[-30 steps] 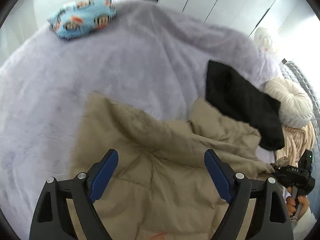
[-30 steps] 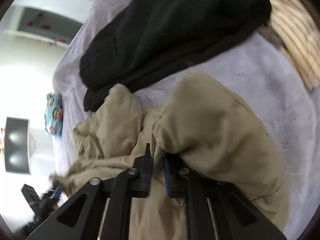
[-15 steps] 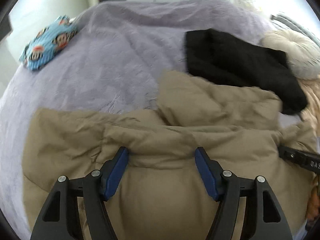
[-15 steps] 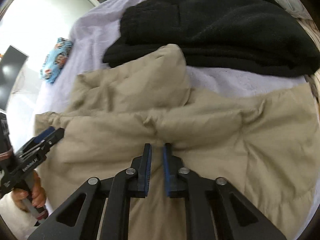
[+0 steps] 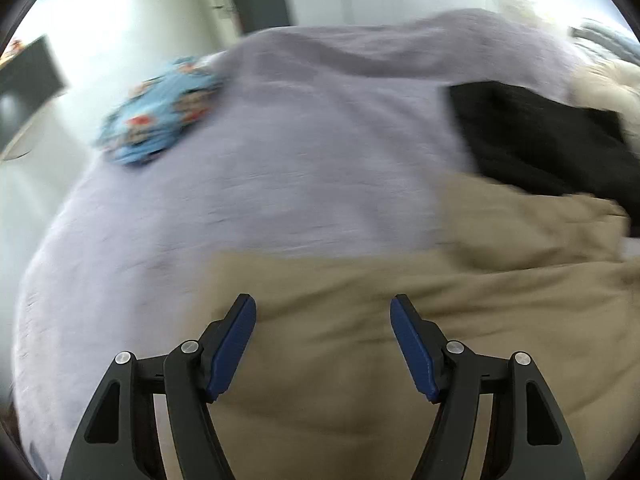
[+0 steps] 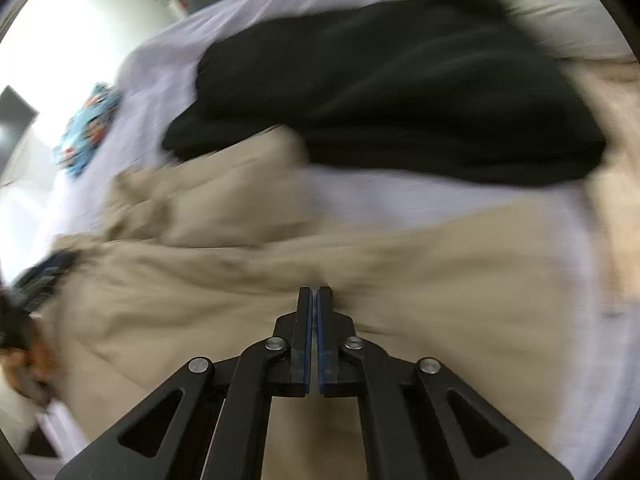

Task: Fold large clothes

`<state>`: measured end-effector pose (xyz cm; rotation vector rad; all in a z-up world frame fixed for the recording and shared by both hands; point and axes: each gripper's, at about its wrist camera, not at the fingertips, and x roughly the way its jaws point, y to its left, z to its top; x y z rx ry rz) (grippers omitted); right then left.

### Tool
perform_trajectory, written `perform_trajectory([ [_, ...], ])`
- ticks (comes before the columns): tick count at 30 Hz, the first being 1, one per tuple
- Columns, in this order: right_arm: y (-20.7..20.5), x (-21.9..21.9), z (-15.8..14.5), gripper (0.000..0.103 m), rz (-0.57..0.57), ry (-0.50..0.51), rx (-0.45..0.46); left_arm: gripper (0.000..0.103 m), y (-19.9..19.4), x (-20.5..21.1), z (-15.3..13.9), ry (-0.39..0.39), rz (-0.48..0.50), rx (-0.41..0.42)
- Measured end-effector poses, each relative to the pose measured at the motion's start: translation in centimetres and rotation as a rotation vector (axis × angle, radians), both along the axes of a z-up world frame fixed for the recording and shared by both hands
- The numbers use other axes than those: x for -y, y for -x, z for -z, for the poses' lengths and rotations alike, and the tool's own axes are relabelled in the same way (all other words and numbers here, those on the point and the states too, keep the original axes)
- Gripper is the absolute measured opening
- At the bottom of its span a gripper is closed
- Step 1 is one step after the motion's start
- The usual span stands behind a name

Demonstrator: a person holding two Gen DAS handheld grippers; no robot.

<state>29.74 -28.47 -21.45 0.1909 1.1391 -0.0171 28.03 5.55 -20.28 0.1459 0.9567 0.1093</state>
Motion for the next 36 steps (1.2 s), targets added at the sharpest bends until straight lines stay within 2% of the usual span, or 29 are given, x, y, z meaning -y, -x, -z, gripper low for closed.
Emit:
perform_trajectory([
  [1,0.6,2.1,0.6,0.002,0.049,-0.011,-0.009,0.076,-0.1,-1.7,0.9,-0.011,-0.043,-0.021],
  [2,0.9,3.6,1.5,0.001,0.082,-0.044,-0.029,0.090,-0.3,-3.5,2.1,0.017,-0.089,-0.055],
  [4,1.0,5.9,4.0,0.000,0.142,-0.171,-0.067,0.093,-1.0,-5.5,4.2,0.138,-0.141,-0.095],
  [5,0.9,6.3,4.6,0.000,0.154,-0.189,-0.070,0.093,-1.4,-5.6,4.9,0.167,-0.152,-0.107],
  [9,-0.7,5.4,6.1,0.000,0.131,-0.103,-0.063,0.099,-2.4,-4.0,6.5,0.131,-0.154,-0.100],
  [11,-1.4,5.2,6.3,0.000,0.126,-0.073,-0.068,0.103,-3.1,-4.2,7.0,0.144,-0.174,-0.119],
  [13,-1.8,5.2,6.2,0.000,0.140,-0.086,-0.080,0.103,-3.6,-4.9,6.7,0.178,-0.187,-0.137],
  [15,-1.9,5.6,5.5,0.000,0.174,-0.107,-0.098,0.103,-3.0,-5.2,5.9,0.172,-0.202,-0.152],
  [17,-1.4,5.8,4.1,0.004,0.213,-0.128,-0.102,0.103,-1.9,-5.2,3.9,0.144,-0.210,-0.132],
  [20,0.8,5.8,1.7,0.007,0.230,-0.151,-0.081,0.103,0.9,-5.2,0.9,0.136,-0.165,-0.102],
  [23,3.7,5.4,-0.4,0.029,0.233,-0.163,-0.052,0.103,4.0,-4.9,-1.2,0.134,-0.129,-0.101],
  [24,4.6,5.4,-1.0,0.041,0.235,-0.175,-0.042,0.103,4.9,-5.0,-1.7,0.144,-0.124,-0.108],
  [25,5.7,5.1,-1.6,0.048,0.239,-0.183,-0.034,0.103,6.1,-5.1,-2.0,0.162,-0.121,-0.117],
  [30,11.7,3.5,-3.1,0.050,0.235,-0.241,-0.065,0.103,12.0,-5.5,-2.4,0.264,-0.156,-0.165],
  [32,14.4,3.0,-3.1,0.054,0.237,-0.256,-0.075,0.103,14.1,-5.6,-2.1,0.326,-0.171,-0.189],
  [34,17.1,2.6,-2.8,0.064,0.248,-0.280,-0.092,0.103,15.8,-5.6,-1.6,0.389,-0.178,-0.212],
  [36,18.9,2.2,-2.2,0.065,0.259,-0.321,-0.107,0.103,17.2,-5.5,-0.9,0.435,-0.187,-0.234],
])
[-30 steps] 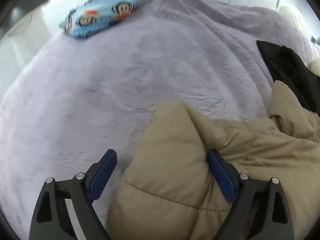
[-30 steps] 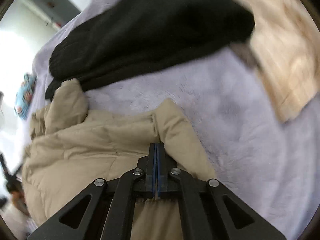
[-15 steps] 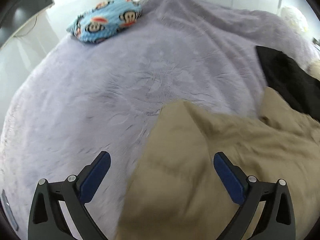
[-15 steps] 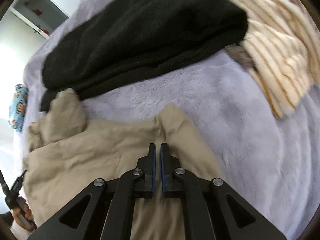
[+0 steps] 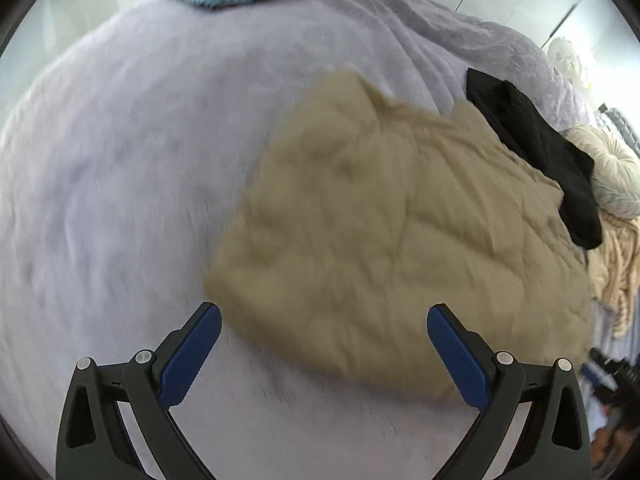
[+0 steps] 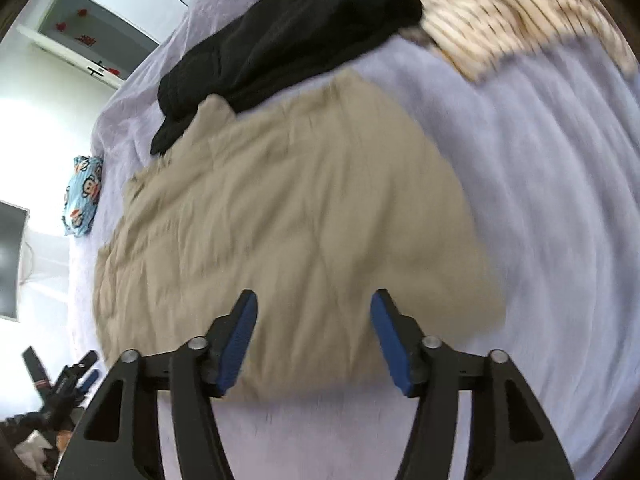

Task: Fold large clothes

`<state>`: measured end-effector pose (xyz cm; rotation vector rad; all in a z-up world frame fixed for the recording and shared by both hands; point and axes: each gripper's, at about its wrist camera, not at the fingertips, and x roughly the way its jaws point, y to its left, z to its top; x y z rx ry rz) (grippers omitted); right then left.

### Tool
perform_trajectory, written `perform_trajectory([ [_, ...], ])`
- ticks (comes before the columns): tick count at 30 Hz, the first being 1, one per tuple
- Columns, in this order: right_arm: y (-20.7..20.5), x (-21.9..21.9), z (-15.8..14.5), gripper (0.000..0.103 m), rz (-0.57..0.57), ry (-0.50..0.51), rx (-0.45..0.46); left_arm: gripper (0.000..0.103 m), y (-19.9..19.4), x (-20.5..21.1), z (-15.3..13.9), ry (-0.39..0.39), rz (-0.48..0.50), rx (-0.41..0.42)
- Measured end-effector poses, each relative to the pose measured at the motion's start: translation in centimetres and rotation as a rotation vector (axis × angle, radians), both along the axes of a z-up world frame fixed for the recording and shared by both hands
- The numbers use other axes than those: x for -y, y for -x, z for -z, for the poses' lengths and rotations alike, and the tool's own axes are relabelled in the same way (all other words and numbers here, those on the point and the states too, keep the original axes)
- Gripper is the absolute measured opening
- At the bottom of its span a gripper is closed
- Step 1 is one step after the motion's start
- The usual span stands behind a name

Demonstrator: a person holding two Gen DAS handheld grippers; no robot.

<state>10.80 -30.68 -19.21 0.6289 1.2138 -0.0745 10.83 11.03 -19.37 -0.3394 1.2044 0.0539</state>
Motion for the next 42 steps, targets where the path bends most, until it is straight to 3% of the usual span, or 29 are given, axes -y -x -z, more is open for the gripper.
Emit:
perform_trajectory([
  [3,2.6,-0.1,1.2,0.070,0.025,-0.061,-0.022,0.103,1.5,0.4,1.4,0.080,0.007,-0.030],
  [5,3.4,-0.4,2.5,0.080,0.047,-0.120,-0.025,0.103,2.2,0.5,3.2,0.196,0.014,-0.077],
  [7,4.0,-0.6,3.9,0.081,0.065,-0.173,-0.032,0.103,3.0,0.3,4.9,0.273,-0.024,-0.107],
  [11,4.3,-1.2,6.3,0.081,0.081,-0.262,-0.018,0.103,3.9,-0.2,6.0,0.370,-0.063,-0.061],
  [17,3.4,0.0,8.3,0.082,0.203,-0.456,0.075,0.103,2.0,-2.5,7.1,0.467,-0.171,0.024],
  [19,2.7,0.2,9.3,0.094,0.246,-0.508,0.065,0.103,1.0,-3.1,7.8,0.493,-0.202,0.019],
  [20,2.3,0.3,9.9,0.094,0.259,-0.539,0.061,0.103,0.4,-3.2,8.0,0.501,-0.217,0.024],
  [25,-0.4,-0.6,10.9,0.094,0.244,-0.585,0.084,0.103,-2.2,-1.8,8.2,0.474,-0.221,0.035],
  [26,-1.2,-0.8,11.1,0.094,0.246,-0.592,0.089,0.098,-2.7,-1.2,8.2,0.452,-0.222,0.039],
  [27,-1.5,-0.9,11.3,0.094,0.256,-0.596,0.084,0.075,-2.9,-1.1,8.0,0.432,-0.226,0.041],
  [28,-1.8,-0.9,11.6,0.094,0.278,-0.610,0.079,0.061,-3.1,-1.3,7.9,0.430,-0.224,0.041],
  [29,-1.8,-0.9,11.7,0.094,0.294,-0.623,0.080,0.037,-3.2,-1.2,7.6,0.449,-0.217,0.056],
  [30,-1.7,-0.8,11.9,0.092,0.314,-0.635,0.076,0.027,-3.1,-1.3,7.2,0.450,-0.215,0.066],
  [33,-0.9,-0.5,12.5,0.044,0.366,-0.687,0.052,0.018,-2.5,-0.6,4.6,0.347,-0.130,0.125],
  [34,-0.7,-0.5,12.4,0.034,0.372,-0.691,0.058,0.018,-2.2,0.1,3.3,0.284,-0.080,0.148],
  [37,-0.2,-0.8,10.8,0.024,0.333,-0.670,0.093,0.017,-0.9,1.6,0.6,0.169,0.004,0.197],
  [42,2.2,-1.0,8.7,0.022,0.265,-0.680,0.100,0.017,3.1,0.6,-2.2,0.164,0.004,0.209],
])
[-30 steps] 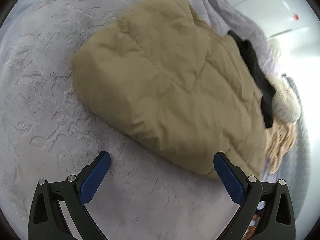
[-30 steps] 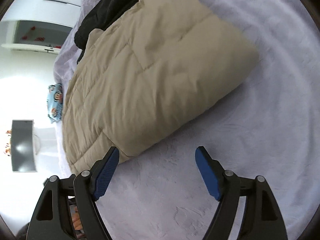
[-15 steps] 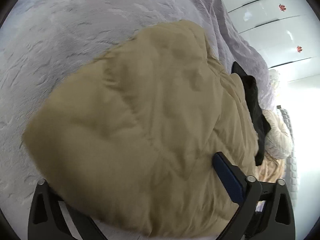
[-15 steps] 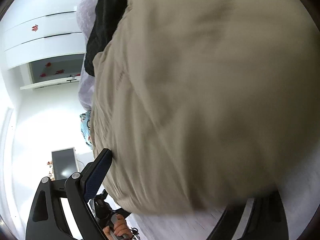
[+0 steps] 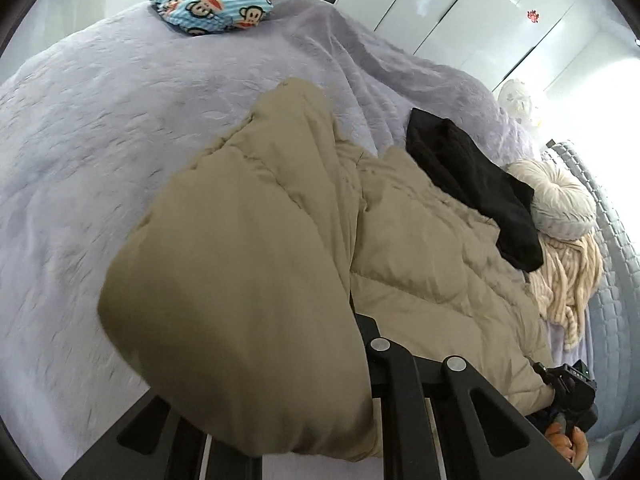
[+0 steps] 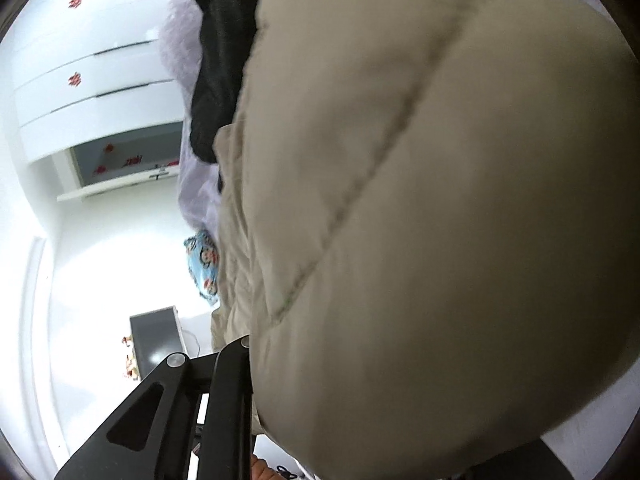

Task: Fold large clothes

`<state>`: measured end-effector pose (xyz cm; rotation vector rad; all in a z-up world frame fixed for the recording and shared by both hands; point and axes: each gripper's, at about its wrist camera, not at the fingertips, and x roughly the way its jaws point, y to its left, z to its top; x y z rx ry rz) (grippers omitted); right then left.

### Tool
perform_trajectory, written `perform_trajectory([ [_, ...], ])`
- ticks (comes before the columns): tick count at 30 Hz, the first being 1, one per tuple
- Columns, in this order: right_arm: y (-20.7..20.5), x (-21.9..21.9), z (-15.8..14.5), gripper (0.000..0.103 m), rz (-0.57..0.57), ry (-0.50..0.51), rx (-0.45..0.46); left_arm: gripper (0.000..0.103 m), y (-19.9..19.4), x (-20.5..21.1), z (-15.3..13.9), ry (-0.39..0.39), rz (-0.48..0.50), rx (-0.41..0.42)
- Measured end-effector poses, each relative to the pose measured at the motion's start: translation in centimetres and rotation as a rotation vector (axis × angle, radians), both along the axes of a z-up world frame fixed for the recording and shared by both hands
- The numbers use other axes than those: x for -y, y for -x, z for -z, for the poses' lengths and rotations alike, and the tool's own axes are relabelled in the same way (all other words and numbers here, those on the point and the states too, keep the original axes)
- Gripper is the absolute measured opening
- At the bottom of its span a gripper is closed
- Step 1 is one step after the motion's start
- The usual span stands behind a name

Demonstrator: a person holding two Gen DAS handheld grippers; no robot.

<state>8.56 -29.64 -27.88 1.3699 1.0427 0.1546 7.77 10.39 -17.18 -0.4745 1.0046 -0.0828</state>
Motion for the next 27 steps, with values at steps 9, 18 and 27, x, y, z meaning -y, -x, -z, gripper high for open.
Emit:
perform_trajectory([
  [9,9.0,-1.8,-0.2,0.022,-0.074,-0.023,-0.070,0.017,11.3,-1.8,0.6,0.014,0.035,-0.125],
  [18,15.9,-2.8,1.5,0.052,-0.011,0.066,-0.234,0.057,17.6,-4.4,3.9,-0.093,0.080,-0.323],
  [27,16.8,-6.3,-3.5,0.059,-0.124,0.296,-0.343,0.057,19.1,-11.1,-1.2,-0.109,0.037,-0.265],
])
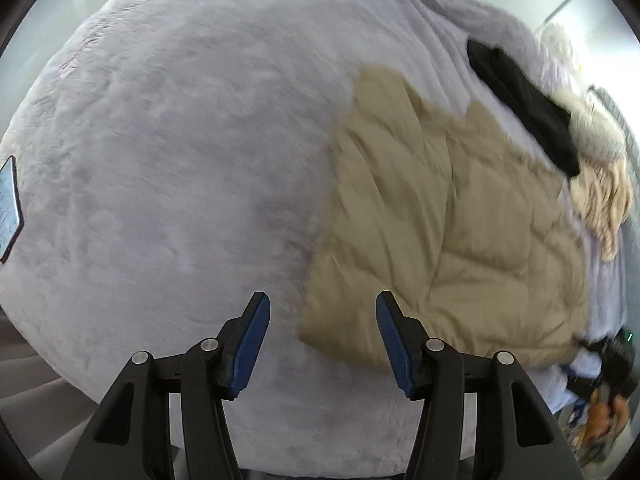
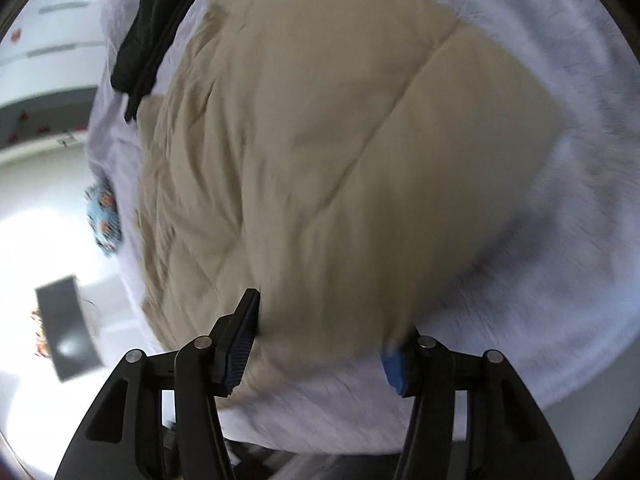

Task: Fold large clothes

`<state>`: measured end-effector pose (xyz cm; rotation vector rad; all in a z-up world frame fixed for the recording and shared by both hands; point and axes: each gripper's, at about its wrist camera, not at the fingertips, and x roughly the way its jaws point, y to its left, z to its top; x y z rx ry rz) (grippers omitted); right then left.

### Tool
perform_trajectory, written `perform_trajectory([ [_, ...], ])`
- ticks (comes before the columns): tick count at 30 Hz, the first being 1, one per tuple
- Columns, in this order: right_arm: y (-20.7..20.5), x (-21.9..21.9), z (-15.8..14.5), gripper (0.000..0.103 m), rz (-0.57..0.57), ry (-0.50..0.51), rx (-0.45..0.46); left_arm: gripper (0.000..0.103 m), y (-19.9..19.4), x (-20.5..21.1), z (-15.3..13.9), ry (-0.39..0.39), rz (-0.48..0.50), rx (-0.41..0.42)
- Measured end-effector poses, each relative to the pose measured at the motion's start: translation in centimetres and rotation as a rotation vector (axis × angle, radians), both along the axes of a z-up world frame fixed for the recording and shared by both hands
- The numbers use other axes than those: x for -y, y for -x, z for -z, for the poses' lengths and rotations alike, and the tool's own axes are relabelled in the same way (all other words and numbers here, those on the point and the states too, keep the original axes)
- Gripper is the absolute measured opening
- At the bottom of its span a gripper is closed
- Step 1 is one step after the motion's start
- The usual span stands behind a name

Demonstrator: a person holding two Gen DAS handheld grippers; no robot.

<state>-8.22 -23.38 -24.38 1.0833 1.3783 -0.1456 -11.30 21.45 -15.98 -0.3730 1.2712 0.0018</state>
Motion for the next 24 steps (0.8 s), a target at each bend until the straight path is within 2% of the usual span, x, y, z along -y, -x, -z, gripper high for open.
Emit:
perform_trajectory([
  [2,0.6,-0.6,-0.8,0.059,-0.039,0.004,-0.007,0.057,-0.6,-1.2,0.2,0.093,0.025,-0.001],
  [5,1.4,-1.5,-2.1,0.059,-0.144,0.004,0.016,0.057,-2.2,-2.0,2.5,0.208,0.106,-0.057],
  [6,1.1,-2.4,-2.9,0.057,-0.190,0.010,0.037,0.057,-2.7,-2.1,3.4,0.240,0.130,-0.086],
  [9,-1.1,-6.1,-5.6,0.042,-0.306,0.062,0.113,0.057,-3.7,-1.7,5.2,0.343,0.199,-0.127],
  [10,-2.5,-7.4,-6.1,0.035,-0.327,0.094,0.134,0.057,-3.8,-1.2,5.4,0.318,0.217,-0.127],
  [11,-3.8,-8.4,-6.4,0.031,-0.339,0.126,0.148,0.051,-3.8,-0.7,5.6,0.261,0.245,-0.127],
  [12,-4.5,-9.0,-6.1,0.024,-0.349,0.154,0.143,0.031,-3.8,-0.4,5.9,0.219,0.267,-0.129],
  [13,-5.1,-8.8,-5.5,0.021,-0.362,0.176,0.131,0.029,-3.8,0.0,6.2,0.183,0.300,-0.138],
  [16,-7.4,-10.3,-2.7,0.017,-0.414,0.248,0.056,0.029,-3.3,0.2,7.1,0.131,0.311,-0.148],
  [19,-7.9,-10.7,-0.8,0.011,-0.421,0.266,-0.002,0.030,-2.5,-0.3,7.7,0.066,0.293,-0.158],
  [20,-8.2,-10.9,-0.5,0.009,-0.419,0.268,-0.007,0.034,-2.3,-0.3,7.6,0.026,0.281,-0.158],
  [21,-8.5,-11.0,-0.3,0.008,-0.419,0.273,-0.012,0.048,-1.9,-0.5,7.6,-0.012,0.271,-0.161],
  [23,-8.0,-10.8,-0.3,0.008,-0.418,0.282,-0.025,0.052,-1.0,-1.3,6.7,-0.129,0.219,-0.157],
  [24,-8.0,-10.9,-0.5,0.008,-0.415,0.285,-0.031,0.052,-0.6,-1.7,6.4,-0.135,0.205,-0.159],
])
